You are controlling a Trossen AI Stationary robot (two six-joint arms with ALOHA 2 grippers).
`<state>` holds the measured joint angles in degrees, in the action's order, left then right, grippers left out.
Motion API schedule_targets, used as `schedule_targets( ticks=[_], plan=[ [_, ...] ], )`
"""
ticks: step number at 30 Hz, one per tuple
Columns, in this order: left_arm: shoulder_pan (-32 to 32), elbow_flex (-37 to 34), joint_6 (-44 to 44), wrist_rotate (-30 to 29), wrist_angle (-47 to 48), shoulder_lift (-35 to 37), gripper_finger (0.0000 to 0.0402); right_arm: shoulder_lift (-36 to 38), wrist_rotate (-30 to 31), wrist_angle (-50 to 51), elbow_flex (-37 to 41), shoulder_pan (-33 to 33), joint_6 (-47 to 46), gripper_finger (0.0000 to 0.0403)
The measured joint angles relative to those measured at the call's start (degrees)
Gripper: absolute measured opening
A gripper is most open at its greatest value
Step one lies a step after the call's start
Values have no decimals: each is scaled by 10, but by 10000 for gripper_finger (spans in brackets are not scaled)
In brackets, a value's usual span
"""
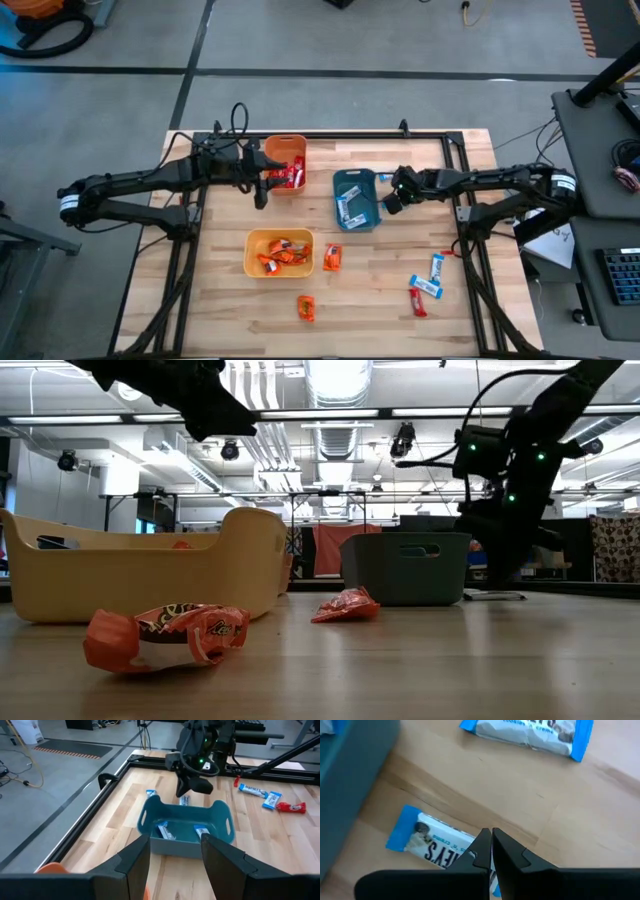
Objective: Organize candy in baskets
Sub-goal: Put the white chocolate into the blue bin
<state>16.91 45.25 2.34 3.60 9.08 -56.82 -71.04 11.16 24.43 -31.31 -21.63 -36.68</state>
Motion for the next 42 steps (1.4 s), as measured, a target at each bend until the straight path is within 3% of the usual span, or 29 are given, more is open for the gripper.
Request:
schedule_targets(
  ticks=[7,24,35,42],
  plan=[
    [0,0,-1,3,0,0,160,6,-5,-14,35,23,-28,9],
    [0,0,-7,4,0,0,160,23,-40,-3,36,190,-81,9],
    [0,-1,-7,4,1,0,160,51,155,-43,37,299,-116,9],
    [-1,-1,-7,5,1,0,160,54,204,-72,59,409,-126,9]
  ],
)
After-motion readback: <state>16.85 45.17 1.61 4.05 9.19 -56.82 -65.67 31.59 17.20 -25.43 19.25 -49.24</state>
